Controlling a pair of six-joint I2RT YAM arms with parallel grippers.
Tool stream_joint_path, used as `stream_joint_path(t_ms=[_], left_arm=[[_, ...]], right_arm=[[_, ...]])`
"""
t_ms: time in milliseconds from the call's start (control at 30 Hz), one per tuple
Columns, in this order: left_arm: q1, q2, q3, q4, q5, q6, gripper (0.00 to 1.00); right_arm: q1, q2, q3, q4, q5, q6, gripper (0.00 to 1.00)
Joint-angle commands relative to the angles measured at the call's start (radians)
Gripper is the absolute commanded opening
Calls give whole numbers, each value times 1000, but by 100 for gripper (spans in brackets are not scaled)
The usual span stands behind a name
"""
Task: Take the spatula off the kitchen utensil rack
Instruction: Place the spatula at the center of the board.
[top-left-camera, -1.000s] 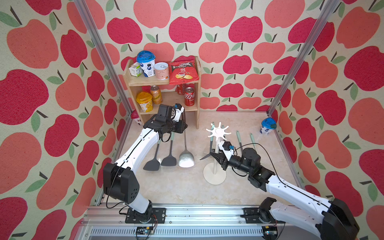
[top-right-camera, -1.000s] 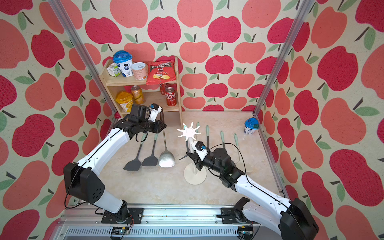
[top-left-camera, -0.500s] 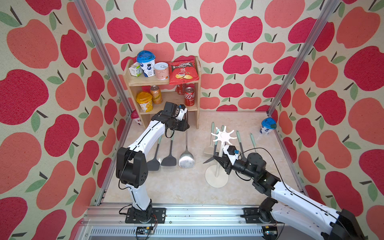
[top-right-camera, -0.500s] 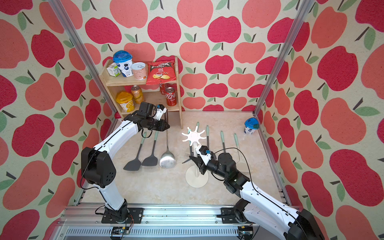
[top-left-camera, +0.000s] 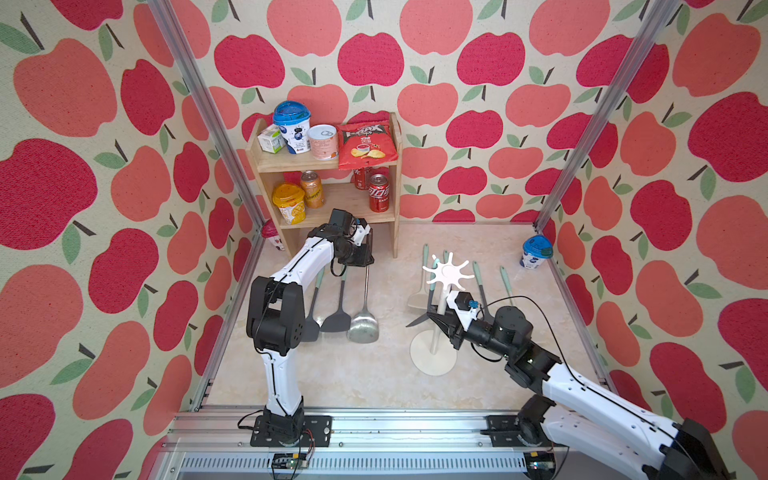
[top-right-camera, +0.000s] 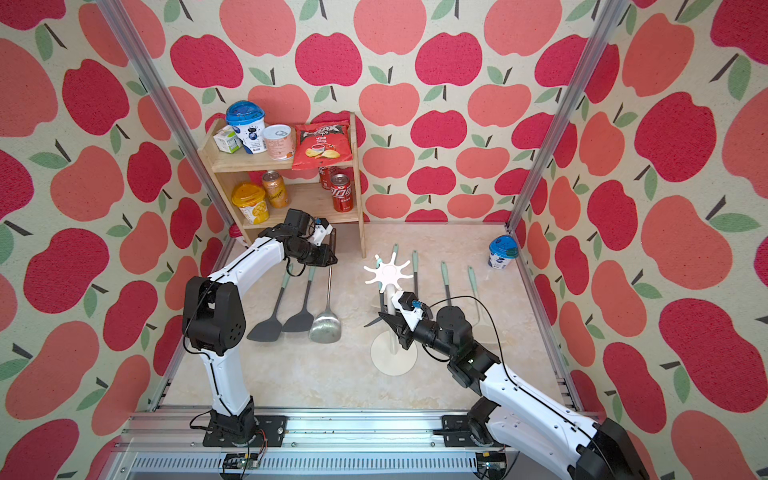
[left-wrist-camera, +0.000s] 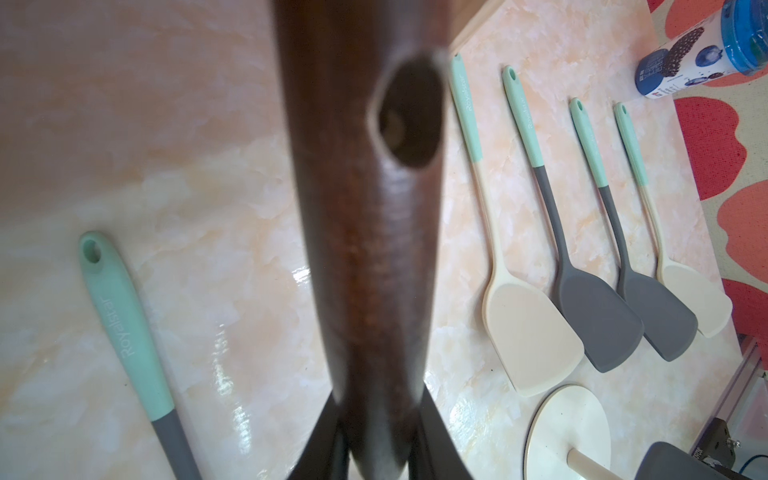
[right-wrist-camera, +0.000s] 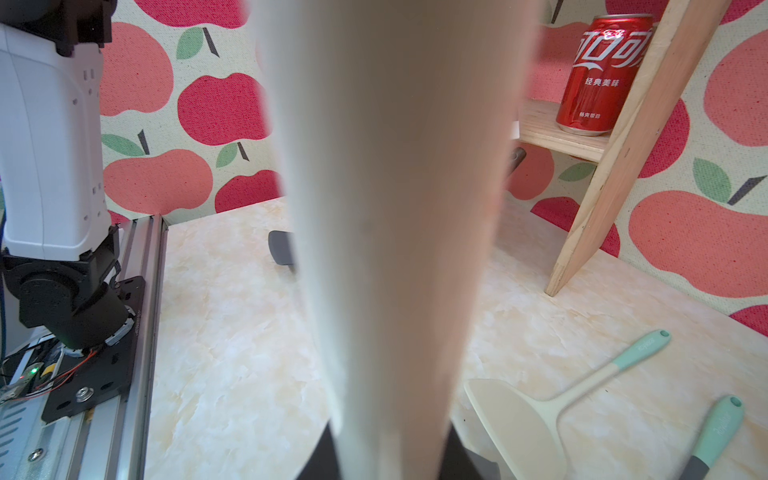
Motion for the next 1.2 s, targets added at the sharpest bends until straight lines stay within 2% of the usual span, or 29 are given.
stream_joint_path(t_ms=[0,200,500,967,1167], left_arm=[[1,15,0,40,-7,-1,0],[1,41,-28,78,-16,-20,0],[4,28,-148,208,-2,-88,0],[21,89,-151,218,-6,-123,0],[38,145,-111,183,7,-130,0]], right_arm=[[-2,21,-33,-80,-17,2,0],[-4,21,-30,-91,-13,-3,0],[-4,19,-28,-99,-6,-10,0],[-4,26,-26,-102,-7,-13,0],[-4,17,-26,-111,-3,-14,0]])
